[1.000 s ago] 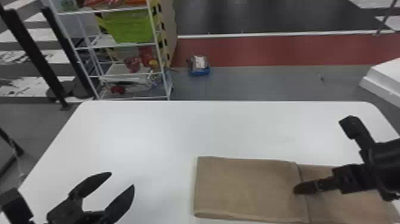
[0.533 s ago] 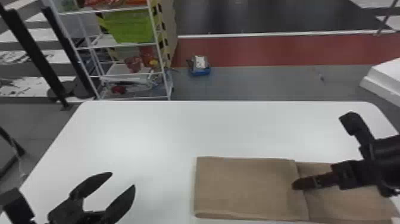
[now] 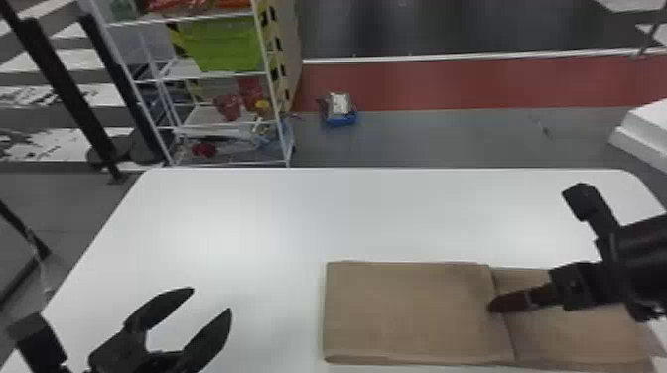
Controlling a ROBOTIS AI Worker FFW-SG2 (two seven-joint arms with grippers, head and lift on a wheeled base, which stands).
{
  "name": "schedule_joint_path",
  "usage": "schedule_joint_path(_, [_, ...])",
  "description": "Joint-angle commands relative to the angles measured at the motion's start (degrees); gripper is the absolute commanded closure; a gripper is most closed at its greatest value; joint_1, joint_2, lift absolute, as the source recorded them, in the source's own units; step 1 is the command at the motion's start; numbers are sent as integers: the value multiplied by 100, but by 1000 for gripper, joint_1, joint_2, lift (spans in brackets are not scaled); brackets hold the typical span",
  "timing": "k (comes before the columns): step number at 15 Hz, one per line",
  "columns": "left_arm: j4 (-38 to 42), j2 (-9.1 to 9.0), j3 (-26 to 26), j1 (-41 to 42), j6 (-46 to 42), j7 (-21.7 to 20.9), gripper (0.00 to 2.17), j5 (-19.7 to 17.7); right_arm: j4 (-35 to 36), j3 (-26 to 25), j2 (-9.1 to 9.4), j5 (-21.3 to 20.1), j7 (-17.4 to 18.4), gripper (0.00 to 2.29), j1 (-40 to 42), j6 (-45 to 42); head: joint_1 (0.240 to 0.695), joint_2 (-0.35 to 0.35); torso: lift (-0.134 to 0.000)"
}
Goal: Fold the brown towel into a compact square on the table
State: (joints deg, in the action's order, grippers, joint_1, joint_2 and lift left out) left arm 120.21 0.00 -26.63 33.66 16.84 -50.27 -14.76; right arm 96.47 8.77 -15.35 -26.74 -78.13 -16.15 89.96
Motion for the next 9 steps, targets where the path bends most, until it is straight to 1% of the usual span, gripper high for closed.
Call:
schedule_joint_path(1, [-7,-15,-9,0,0,8,73,0,-31,1,14,28,-19,1025,-46,12,695,124,-124])
schedule_joint_path(2, [-7,-15,-9,-9,0,8,73,0,-67,1,23,28,-19,1028,-72,12,695,125,-124])
schedule_joint_path(4, [-24,-15,0,-9,0,8,73,0,-137,-25,67,99,-19,1109,-125,12,695,128,-124])
schedule_joint_path(6, [-33,-15,0,-18,-18,8,73,0,-146,-157,120,283,-19,1106,-178,12,695,131,-124])
schedule_joint_path(9, [-33,-15,-9,-18,-18,-1,73,0,-137,-183,225,310,-19,1109,-195,12,695,140,-124])
